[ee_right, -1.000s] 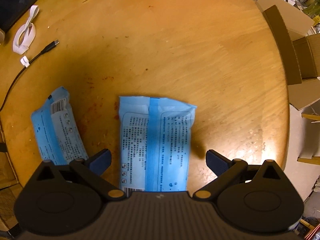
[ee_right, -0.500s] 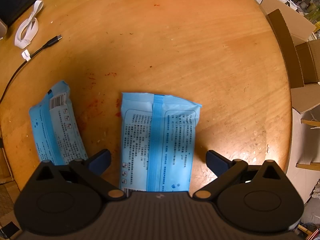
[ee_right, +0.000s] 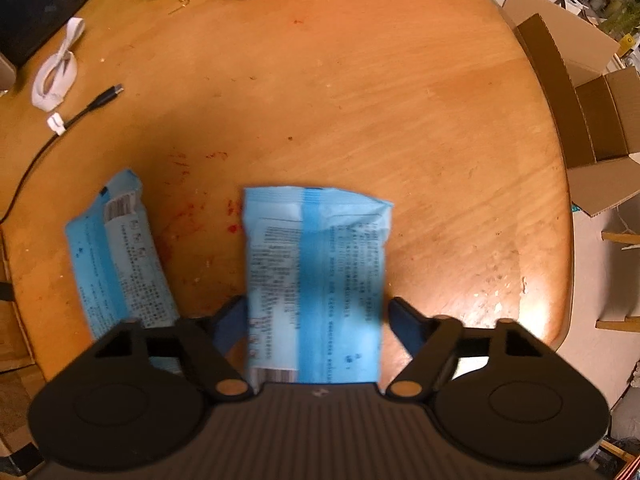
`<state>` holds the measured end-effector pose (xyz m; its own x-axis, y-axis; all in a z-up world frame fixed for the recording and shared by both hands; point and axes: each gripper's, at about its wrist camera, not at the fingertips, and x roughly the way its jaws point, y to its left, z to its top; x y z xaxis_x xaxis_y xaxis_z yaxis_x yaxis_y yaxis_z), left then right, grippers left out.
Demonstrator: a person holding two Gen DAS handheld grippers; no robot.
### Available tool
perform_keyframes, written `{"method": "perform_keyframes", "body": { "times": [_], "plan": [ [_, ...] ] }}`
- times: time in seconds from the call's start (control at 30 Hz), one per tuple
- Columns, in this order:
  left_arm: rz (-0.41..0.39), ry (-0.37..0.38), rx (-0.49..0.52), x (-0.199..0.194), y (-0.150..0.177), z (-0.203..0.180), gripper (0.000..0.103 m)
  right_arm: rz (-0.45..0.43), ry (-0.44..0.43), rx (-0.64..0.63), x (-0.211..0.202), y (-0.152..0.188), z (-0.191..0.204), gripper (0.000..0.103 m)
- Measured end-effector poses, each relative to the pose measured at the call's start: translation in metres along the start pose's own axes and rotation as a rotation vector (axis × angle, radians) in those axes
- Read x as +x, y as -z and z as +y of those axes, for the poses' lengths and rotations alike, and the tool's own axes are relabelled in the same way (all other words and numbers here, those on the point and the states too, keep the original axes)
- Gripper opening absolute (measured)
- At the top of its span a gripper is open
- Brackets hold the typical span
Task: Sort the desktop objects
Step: 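Lower the right tool over the larger blue packet and close on it, then lift the larger blue packet with the right tool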
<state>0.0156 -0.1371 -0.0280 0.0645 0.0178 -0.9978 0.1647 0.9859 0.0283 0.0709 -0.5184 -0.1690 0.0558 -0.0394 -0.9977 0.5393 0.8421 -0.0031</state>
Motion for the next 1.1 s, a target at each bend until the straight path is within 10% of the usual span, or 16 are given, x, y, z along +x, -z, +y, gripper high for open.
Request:
{"method": "perform_keyframes", "body": {
  "times": [1.1],
  "plan": [
    [-0.003,0.027,0.032,0.0,0.006,0.006,0.097,-0.039,0.033,0.0,-0.047,0.008,-0.002,0.063]
  ]
}}
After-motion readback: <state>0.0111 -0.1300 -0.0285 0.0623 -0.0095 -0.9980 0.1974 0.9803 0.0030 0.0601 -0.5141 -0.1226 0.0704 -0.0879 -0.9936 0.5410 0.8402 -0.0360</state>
